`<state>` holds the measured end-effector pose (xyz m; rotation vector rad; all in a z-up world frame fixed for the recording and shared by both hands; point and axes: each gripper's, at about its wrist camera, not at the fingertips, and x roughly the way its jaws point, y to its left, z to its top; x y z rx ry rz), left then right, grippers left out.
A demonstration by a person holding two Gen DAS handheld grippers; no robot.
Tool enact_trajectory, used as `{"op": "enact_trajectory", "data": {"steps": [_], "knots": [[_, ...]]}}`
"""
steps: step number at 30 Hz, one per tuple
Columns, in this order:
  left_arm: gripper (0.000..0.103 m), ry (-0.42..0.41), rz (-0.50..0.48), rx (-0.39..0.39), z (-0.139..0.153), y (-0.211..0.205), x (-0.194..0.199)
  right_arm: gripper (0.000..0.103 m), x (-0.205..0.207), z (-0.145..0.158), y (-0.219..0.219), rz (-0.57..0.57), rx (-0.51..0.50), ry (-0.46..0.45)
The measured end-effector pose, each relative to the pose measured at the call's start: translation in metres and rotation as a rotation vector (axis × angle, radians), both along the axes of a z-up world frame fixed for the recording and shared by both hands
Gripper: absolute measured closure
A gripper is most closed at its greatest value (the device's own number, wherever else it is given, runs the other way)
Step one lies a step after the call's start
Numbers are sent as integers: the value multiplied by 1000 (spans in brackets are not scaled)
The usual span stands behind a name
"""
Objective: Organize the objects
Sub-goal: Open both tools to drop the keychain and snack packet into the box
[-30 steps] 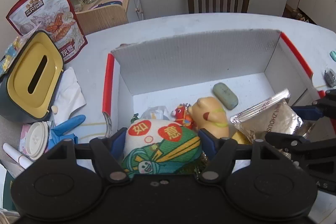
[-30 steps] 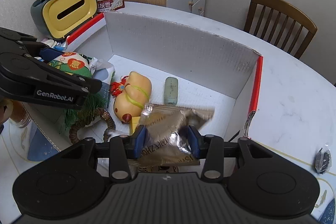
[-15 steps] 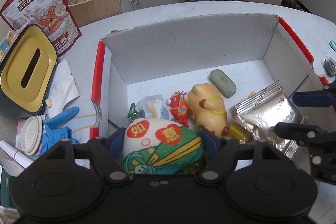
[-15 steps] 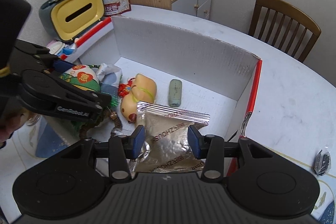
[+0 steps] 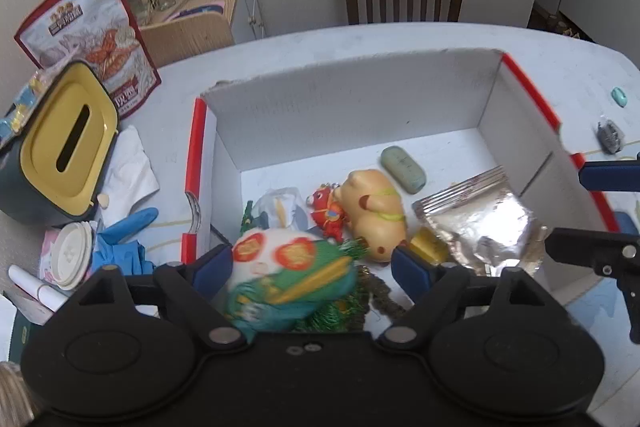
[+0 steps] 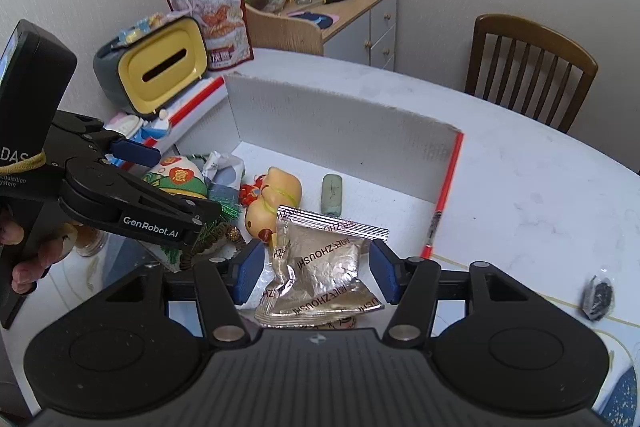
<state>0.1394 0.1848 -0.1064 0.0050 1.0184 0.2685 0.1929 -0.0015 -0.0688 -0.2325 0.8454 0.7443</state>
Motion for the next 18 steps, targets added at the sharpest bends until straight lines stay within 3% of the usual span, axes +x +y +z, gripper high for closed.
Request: {"op": "enact_trajectory", "data": {"steps": [8,18], "knots": [[5,-63,-11,12,24,-18,-13,35,-16,23,-30,-11,59,-45],[1,-121,-25,10,48,-54,-22,23,-26,46,-84,-30,147,-72]]}}
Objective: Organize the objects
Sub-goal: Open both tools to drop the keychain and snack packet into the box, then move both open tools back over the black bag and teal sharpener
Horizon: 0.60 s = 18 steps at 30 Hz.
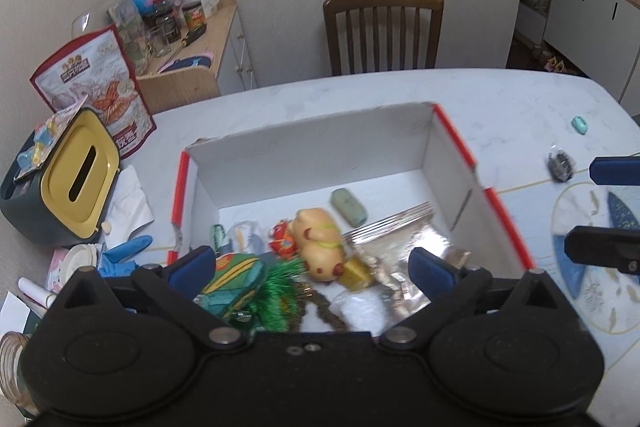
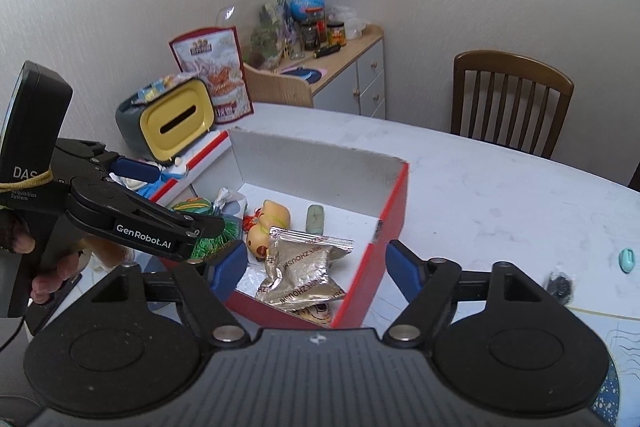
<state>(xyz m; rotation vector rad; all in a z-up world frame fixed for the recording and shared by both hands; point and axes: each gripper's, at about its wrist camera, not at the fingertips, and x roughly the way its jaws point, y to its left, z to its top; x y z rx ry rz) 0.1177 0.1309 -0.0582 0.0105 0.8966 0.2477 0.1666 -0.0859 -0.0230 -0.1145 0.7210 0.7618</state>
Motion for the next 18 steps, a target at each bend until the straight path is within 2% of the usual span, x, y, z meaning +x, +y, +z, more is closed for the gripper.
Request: {"op": "enact_trajectory", "data": {"steps": [8,16,18], "knots": [[1,-30,-24,-16,12,-46,5,21,-3,8,-59,-36,15,-27],[0,-52,-94,-31,14,-106,23,20,4,10,-132,-99,31,-29],[0,-53,-104,-44,13,-120,29,17,8,7,-151,-122,29,-28]]}}
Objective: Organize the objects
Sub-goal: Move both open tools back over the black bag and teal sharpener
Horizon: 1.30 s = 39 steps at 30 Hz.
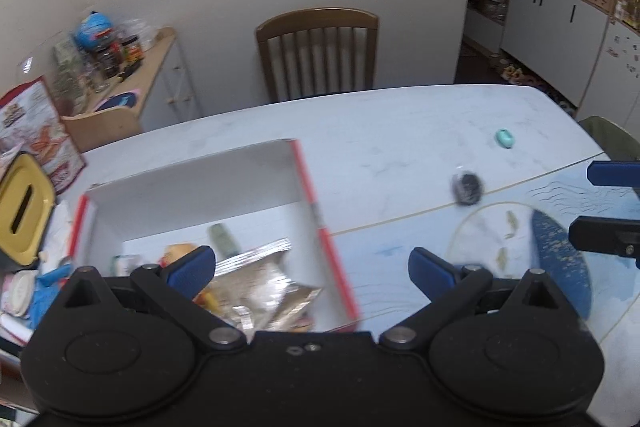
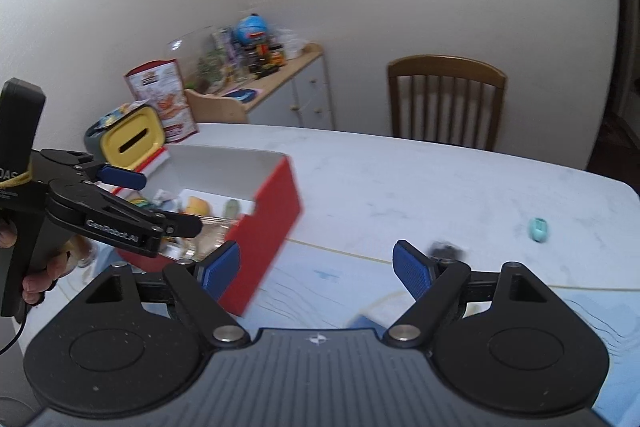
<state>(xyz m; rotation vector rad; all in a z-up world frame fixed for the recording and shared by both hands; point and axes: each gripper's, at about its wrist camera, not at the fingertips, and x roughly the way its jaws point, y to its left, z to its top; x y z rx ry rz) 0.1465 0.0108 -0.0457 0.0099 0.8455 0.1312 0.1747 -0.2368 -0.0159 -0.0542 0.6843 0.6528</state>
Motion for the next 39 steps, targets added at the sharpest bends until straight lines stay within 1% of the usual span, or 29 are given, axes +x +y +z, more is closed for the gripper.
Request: {"op": "enact_trajectory", "data": {"steps": [1,3,13,19,23,28,31,36,39], "knots": [[0,0,-3,-6,-1,-6,3,13,2,-1,-10,-12,1,3],[0,-4,-6,-12,-3,-19,9,9,7,-5,-28,-37,0,10],[0,-16,-22,7,-15,-86,55,9,52,-24,-108,-149,-28,20],[0,-11,-36,6,-27,-125,87,9,86,-38,-141,-186,-43,34],[0,-6,-39,8,-38,-142,108,9,109,-51,-152,-192,-63,39],[0,32,-28,-10,-59,-154,133,9,140,-68,-153,-182,-87,46],[0,83,-14,-32,-72,-158,149,9,161,-80,-154,-181,-97,54],[0,110,11,-25,-92,-158,170,9,196,-101,-150,-169,-118,76],[0,126,31,-46,-103,-155,180,9,215,-114,-145,-161,-120,92]]}}
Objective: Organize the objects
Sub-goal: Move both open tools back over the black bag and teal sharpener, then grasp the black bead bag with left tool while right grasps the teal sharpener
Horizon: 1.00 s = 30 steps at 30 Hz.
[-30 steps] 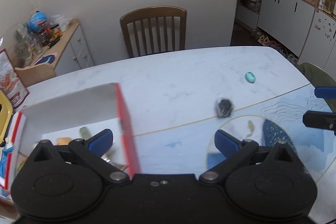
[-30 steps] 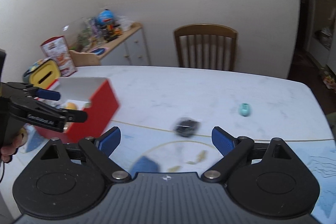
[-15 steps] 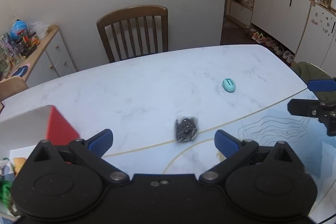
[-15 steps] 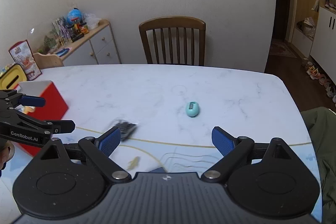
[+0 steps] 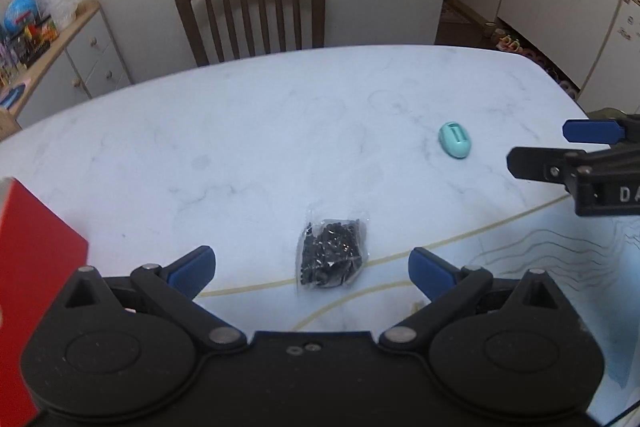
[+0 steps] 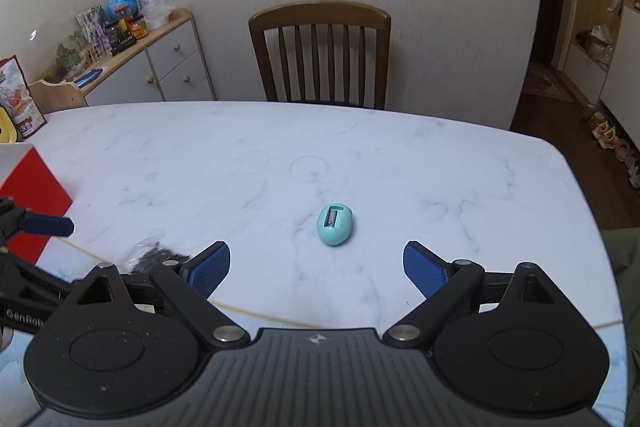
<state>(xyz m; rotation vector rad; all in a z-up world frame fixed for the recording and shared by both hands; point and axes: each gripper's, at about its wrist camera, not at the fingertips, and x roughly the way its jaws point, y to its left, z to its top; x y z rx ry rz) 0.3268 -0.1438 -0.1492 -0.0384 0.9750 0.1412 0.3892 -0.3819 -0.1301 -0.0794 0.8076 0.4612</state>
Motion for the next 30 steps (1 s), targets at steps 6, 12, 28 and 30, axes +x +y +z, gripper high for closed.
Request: {"op": "enact_trajectory", "data": {"steps": [6,12,28,30], "knots": [[1,22,-13,5,-16,0,14,9,30,-25,8,0,-14,33],[1,49,-30,-18,-29,2,24,10,50,-43,16,-11,-32,54],[29,53,-45,14,-37,-3,29,43,68,-65,25,-17,-62,83],[35,53,-50,21,-38,-4,29,48,68,-65,26,-18,-70,75]]}}
